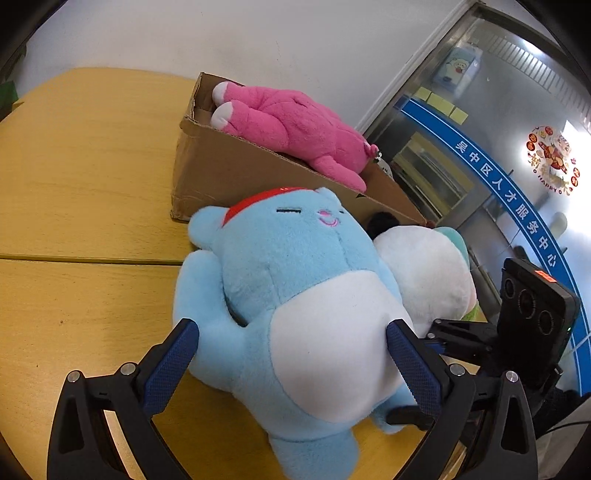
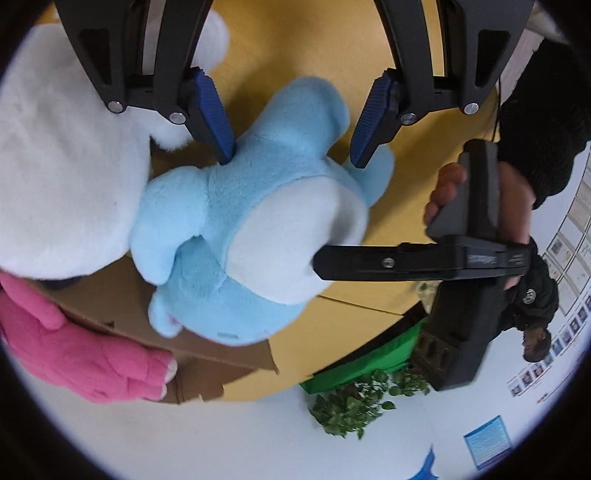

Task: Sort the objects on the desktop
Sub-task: 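Close both tools on the light-blue bear and lift it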

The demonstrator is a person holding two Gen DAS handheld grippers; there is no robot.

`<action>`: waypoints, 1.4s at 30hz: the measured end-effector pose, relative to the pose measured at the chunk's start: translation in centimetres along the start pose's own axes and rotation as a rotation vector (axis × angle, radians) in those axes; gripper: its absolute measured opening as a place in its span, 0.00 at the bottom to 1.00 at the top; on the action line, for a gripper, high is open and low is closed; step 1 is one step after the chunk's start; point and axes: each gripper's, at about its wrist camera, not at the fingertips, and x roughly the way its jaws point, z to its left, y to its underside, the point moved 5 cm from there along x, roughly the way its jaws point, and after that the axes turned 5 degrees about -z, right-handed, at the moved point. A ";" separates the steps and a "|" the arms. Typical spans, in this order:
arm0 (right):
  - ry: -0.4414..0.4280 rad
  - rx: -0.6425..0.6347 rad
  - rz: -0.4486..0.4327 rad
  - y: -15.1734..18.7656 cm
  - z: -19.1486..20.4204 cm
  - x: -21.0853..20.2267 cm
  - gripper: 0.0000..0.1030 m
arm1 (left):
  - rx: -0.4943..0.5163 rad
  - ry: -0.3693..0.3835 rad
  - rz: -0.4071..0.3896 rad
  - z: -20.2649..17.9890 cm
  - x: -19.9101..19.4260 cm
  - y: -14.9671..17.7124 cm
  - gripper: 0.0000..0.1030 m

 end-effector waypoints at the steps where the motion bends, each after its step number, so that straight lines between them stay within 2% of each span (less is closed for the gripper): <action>1: 0.012 0.000 0.003 0.3 0.0 0.2 0.48 | 0.007 0.006 0.002 -0.3 -0.2 0.2 0.96; 3: 0.000 0.023 -0.009 0.6 -0.1 0.0 0.43 | 0.027 0.011 0.006 -1.3 -0.7 0.8 0.90; 7: -0.067 0.072 -0.021 1.9 0.7 -1.4 0.39 | 0.070 0.022 0.016 -3.9 -2.8 3.0 0.89; 12: -0.149 0.075 0.029 4.7 3.0 -2.6 0.42 | 0.078 0.029 0.011 -4.9 -5.8 5.3 0.90; 14: -0.157 0.117 0.020 4.9 2.3 -3.1 0.44 | 0.061 -0.004 -0.017 -3.8 -7.1 5.1 0.93; 16: -0.158 0.177 -0.008 4.4 1.3 -3.7 0.45 | 0.013 -0.035 -0.045 -2.1 -7.7 4.3 0.95; 19: -0.152 0.264 -0.066 3.2 0.0 -4.5 0.60 | -0.101 -0.060 -0.071 1.3 -7.7 3.5 0.95; 21: -0.133 0.296 -0.094 2.3 -0.9 -4.6 0.60 | -0.159 -0.091 -0.064 3.2 -7.4 4.0 0.94; 23: -0.114 0.328 -0.121 1.5 -1.8 -4.7 0.60 | -0.214 -0.087 -0.046 4.4 -6.9 4.9 0.94; 28: -0.051 0.387 -0.134 -0.9 -5.0 -2.8 0.51 | -0.297 -0.044 -0.038 4.8 -5.9 6.5 0.79; 30: -0.027 0.364 -0.107 -0.9 -4.8 -2.2 0.42 | -0.308 -0.017 -0.031 4.3 -5.3 6.9 0.61; 31: -0.018 0.351 -0.090 -0.6 -4.7 -2.0 0.34 | -0.319 -0.006 -0.038 4.2 -5.3 7.0 0.57; 32: -0.011 0.343 -0.075 0.0 -4.7 -1.9 0.33 | -0.331 0.003 -0.051 4.3 -5.4 6.9 0.53; 33: -0.009 0.342 -0.064 0.3 -4.5 -1.7 0.33 | -0.338 0.002 -0.060 4.4 -5.5 6.9 0.44; 35: -0.027 0.340 -0.042 1.2 -4.0 -1.9 0.33 | -0.342 -0.033 -0.063 4.9 -5.8 6.8 0.37; 38: -0.041 0.302 -0.029 2.0 -2.6 -2.7 0.35 | -0.332 -0.055 -0.052 5.2 -5.6 6.7 0.34; 42: 0.030 0.270 -0.043 0.9 -2.9 -2.8 0.36 | -0.315 -0.064 -0.030 5.5 -5.4 6.7 0.33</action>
